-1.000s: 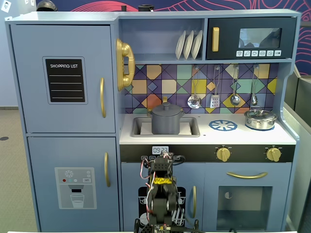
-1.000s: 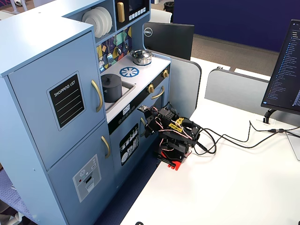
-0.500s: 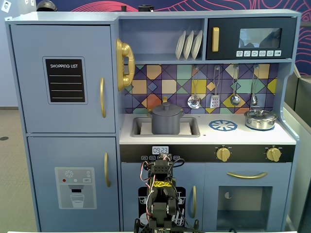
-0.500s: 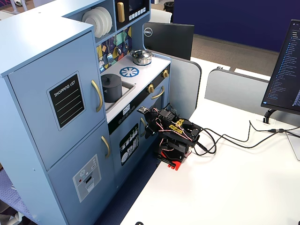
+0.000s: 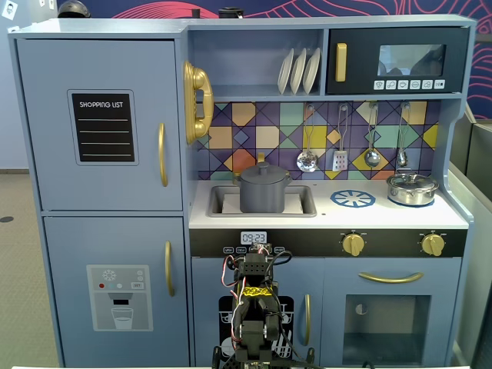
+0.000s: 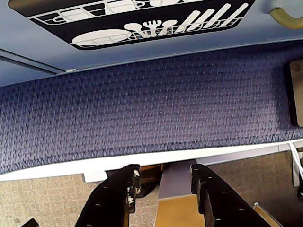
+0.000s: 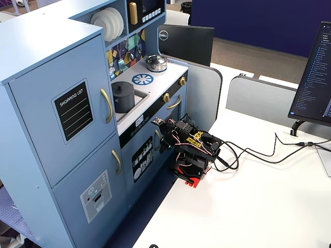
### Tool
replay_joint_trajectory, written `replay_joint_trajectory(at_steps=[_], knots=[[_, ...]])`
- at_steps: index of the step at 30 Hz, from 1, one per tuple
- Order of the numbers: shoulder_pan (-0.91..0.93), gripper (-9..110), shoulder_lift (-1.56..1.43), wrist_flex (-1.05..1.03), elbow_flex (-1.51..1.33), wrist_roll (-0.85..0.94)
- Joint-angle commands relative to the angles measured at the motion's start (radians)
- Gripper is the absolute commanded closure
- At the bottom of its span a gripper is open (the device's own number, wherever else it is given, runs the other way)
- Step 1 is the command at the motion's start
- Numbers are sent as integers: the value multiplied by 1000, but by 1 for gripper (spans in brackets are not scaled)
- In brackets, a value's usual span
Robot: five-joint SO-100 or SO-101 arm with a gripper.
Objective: Pick up the lid from the counter and put it on the gray recipient
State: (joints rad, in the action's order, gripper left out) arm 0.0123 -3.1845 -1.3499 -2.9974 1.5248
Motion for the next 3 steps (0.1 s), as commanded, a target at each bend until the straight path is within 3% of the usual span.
replay_joint_trajectory(at_steps=[1,3], knots=[[29,97,6,-181,-3,0],[29,97,6,-181,-3,0]])
